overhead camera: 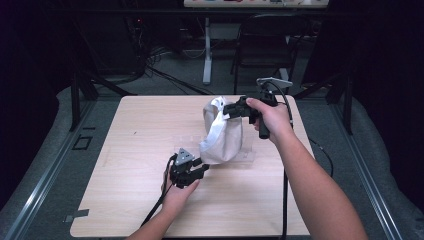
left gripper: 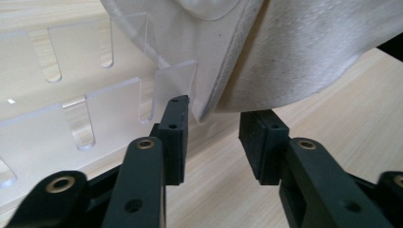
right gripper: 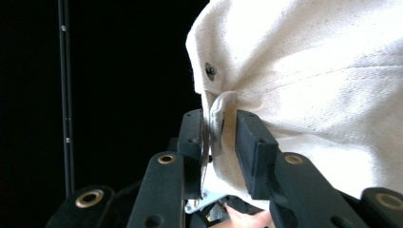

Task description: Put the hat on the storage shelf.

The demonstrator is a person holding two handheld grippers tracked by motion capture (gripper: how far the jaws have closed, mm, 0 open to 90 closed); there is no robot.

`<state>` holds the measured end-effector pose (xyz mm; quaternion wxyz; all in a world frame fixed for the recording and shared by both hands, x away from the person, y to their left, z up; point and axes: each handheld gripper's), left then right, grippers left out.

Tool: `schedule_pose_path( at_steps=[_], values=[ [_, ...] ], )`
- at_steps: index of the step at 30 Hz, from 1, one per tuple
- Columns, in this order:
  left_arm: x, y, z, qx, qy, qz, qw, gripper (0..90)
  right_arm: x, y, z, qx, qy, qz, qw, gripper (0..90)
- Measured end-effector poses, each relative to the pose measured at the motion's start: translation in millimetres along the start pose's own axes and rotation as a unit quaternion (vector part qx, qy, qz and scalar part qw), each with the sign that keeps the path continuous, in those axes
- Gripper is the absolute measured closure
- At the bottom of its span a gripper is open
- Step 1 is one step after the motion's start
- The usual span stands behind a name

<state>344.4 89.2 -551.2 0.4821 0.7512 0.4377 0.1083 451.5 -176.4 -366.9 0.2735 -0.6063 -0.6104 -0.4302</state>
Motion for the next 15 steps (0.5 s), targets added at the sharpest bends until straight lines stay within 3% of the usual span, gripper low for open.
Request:
schedule_pose_path(
  at_steps=[4, 15],
  values=[
    [1.9, 0.6, -5.8, -0.001, -0.002, 0.006, 1.0, 54.8, -1.7, -1.5, -2.6, -0.002, -0.004, -0.001, 1.0, 65.9],
    [6.3, -1.5, -20.5, 0.001, -0.005, 0.013, 0.9999, 48.5, -1.4, -6.2, -11.8, -0.013, -0.022, -0.021, 0.9995, 53.2]
  ],
)
Point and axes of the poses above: each handheld gripper's, and its own axes: z roughly forward along the jaws, y roughly out of its top, x roughly to its left, and after that the axes turned 5 degrees about -z, right-handed
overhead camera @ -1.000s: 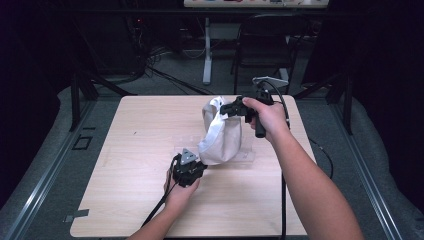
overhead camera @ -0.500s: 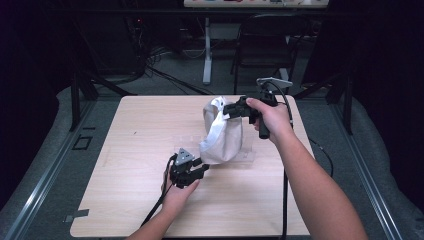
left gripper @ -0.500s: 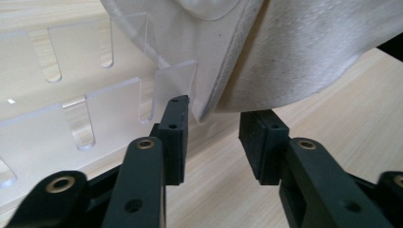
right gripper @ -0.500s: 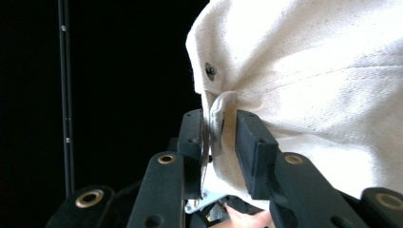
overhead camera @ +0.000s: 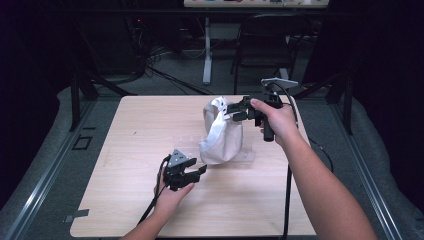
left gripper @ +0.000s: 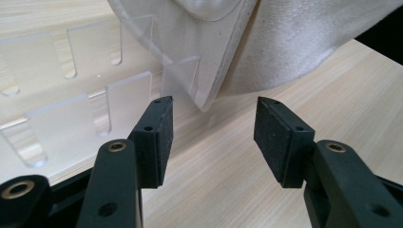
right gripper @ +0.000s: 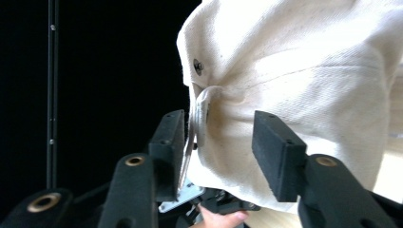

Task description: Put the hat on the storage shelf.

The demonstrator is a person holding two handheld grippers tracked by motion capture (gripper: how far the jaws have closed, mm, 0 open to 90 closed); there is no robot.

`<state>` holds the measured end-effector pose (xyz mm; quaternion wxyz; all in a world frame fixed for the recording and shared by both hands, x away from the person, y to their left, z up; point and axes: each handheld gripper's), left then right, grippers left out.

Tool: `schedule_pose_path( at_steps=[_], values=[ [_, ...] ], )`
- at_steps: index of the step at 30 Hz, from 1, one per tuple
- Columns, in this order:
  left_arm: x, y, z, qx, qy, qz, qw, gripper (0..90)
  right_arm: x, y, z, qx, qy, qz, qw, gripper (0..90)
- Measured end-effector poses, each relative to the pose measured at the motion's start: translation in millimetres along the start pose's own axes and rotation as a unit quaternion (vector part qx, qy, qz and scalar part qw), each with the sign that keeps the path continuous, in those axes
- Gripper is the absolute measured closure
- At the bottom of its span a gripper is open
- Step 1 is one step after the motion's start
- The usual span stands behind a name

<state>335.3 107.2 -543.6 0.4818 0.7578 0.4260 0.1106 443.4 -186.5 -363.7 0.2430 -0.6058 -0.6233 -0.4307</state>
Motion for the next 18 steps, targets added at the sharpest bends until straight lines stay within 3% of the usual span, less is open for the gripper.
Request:
schedule_pose_path(
  at_steps=[3, 10, 11, 18],
  values=[
    [2.2, -1.0, -5.8, 0.003, 0.001, 0.002, 1.0, 48.1, 0.1, -1.4, -4.1, -0.016, -0.005, -0.011, 0.9998, 48.7],
    [11.0, -5.5, -21.2, 0.008, 0.006, 0.002, 1.0, 47.3, -1.5, -5.0, -7.8, -0.013, -0.009, -0.03, 0.9994, 45.9],
    [12.4, -6.4, -23.7, 0.007, 0.006, -0.002, 1.0, 47.0, -2.0, -6.6, -7.2, -0.024, -0.011, -0.029, 0.9992, 45.1],
    [29.3, -14.1, -47.3, 0.012, 0.016, -0.007, 0.9998, 45.8, -5.4, -10.4, -10.1, -0.025, -0.016, -0.027, 0.9992, 43.2]
  ],
)
Point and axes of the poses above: each handheld gripper's, and its own axes: z roughly forward along the jaws, y roughly out of its top, x roughly to its left, and after that the axes turned 5 degrees about -z, right-handed
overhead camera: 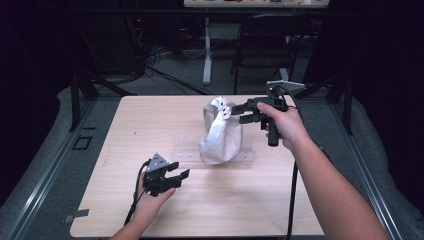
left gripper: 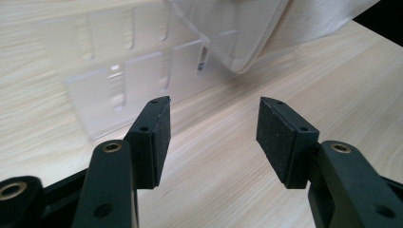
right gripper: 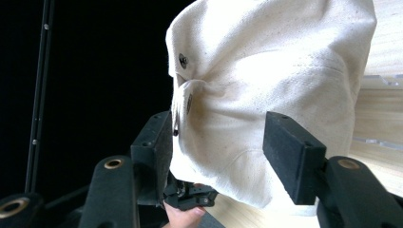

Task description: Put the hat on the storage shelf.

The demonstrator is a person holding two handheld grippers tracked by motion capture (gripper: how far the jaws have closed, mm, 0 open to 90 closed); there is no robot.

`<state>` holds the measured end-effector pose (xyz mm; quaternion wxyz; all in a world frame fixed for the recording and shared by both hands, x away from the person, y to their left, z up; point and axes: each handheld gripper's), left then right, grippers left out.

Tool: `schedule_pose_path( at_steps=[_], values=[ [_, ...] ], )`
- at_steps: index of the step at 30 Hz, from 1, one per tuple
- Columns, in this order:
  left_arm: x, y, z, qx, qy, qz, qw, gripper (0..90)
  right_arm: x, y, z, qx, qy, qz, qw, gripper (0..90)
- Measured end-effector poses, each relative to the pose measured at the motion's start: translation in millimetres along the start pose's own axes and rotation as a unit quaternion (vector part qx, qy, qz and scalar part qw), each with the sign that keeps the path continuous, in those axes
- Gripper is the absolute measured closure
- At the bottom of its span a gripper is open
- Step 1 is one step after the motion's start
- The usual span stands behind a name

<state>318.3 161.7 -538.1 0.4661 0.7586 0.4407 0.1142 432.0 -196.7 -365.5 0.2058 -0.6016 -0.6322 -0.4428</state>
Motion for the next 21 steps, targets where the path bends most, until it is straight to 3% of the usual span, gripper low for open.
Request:
schedule_pose_path(
  at_steps=[6, 9, 13, 16, 21],
  values=[
    [13.5, -4.7, -14.0, -0.002, 0.021, -0.002, 0.9998, 44.0, -2.4, -3.1, -4.5, 0.003, -0.005, 0.001, 1.0, 43.1],
    [22.6, -8.3, -20.4, -0.007, 0.027, -0.021, 0.9994, 43.5, -6.0, -6.1, -7.1, 0.003, -0.014, 0.0, 0.9999, 43.1],
    [34.5, -12.4, -27.3, -0.007, 0.041, -0.028, 0.9987, 43.3, -13.8, -11.2, -10.2, 0.003, -0.024, 0.004, 0.9997, 43.4],
    [44.2, -15.9, -30.0, -0.008, 0.054, -0.038, 0.9978, 43.2, -22.5, -16.8, -13.4, 0.012, -0.04, 0.009, 0.9991, 43.7],
    [48.4, -19.0, -27.0, -0.005, 0.057, -0.044, 0.9974, 43.2, -35.3, -25.8, -14.6, 0.018, -0.069, 0.007, 0.9974, 43.8]
  ],
)
Point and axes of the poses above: each handheld gripper's, and its own axes: z roughly forward along the jaws, y roughly out of its top, x roughly to its left, and after that the axes turned 5 degrees about -z, right-handed
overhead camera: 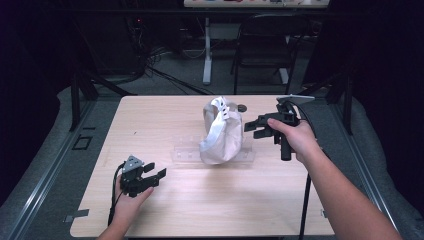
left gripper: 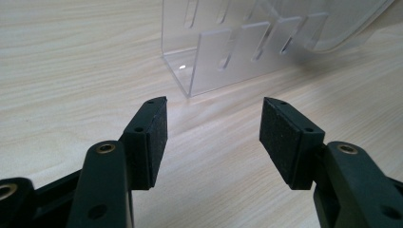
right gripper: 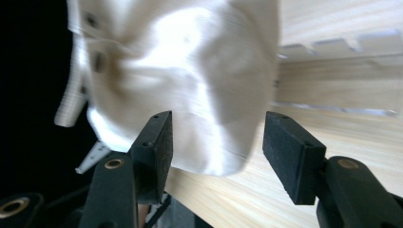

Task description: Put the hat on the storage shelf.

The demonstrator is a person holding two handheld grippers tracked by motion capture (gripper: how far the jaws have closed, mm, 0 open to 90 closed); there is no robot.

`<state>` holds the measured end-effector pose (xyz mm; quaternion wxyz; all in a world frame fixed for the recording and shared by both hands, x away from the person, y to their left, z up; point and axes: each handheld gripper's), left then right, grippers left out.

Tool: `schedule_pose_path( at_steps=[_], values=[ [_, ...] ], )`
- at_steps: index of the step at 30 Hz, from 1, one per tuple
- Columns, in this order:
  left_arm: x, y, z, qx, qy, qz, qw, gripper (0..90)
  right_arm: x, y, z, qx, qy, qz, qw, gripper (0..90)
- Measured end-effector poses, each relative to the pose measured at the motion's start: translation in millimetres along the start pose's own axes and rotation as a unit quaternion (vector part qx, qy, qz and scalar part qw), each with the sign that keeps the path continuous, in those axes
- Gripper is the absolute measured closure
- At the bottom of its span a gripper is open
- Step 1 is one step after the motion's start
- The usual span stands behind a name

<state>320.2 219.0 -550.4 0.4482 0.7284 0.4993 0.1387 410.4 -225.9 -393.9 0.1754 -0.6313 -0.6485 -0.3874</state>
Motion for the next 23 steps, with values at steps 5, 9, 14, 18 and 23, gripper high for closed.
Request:
schedule_pose_path(
  at_steps=[5, 9, 14, 18, 23],
  values=[
    [1.0, -1.6, 2.4, 0.008, 0.003, 0.003, 1.0, 43.2, -17.5, -12.7, 7.2, 0.016, -0.045, -0.01, 0.9988, 44.3],
    [1.3, -3.2, 4.3, 0.008, 0.004, 0.002, 1.0, 43.2, -29.3, -24.2, 14.5, 0.027, -0.069, -0.011, 0.9972, 44.8],
    [1.1, -4.3, 6.3, 0.012, 0.004, 0.003, 0.9999, 43.2, -40.4, -37.8, 21.5, 0.034, -0.087, -0.015, 0.9955, 45.2],
    [0.3, -4.4, 6.6, 0.014, 0.002, 0.005, 0.9999, 43.2, -45.9, -44.5, 25.0, 0.04, -0.096, -0.017, 0.9944, 45.2],
    [-1.4, -4.8, 7.5, 0.013, 0.001, 0.01, 0.9999, 43.0, -53.6, -54.3, 27.9, 0.037, -0.098, -0.024, 0.9943, 45.0]
  ],
)
Point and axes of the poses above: each handheld gripper's, and its own axes: z roughly forward along the jaws, y roughly out of its top, x roughly to its left, and after that the axes turned 5 degrees about -z, right-handed
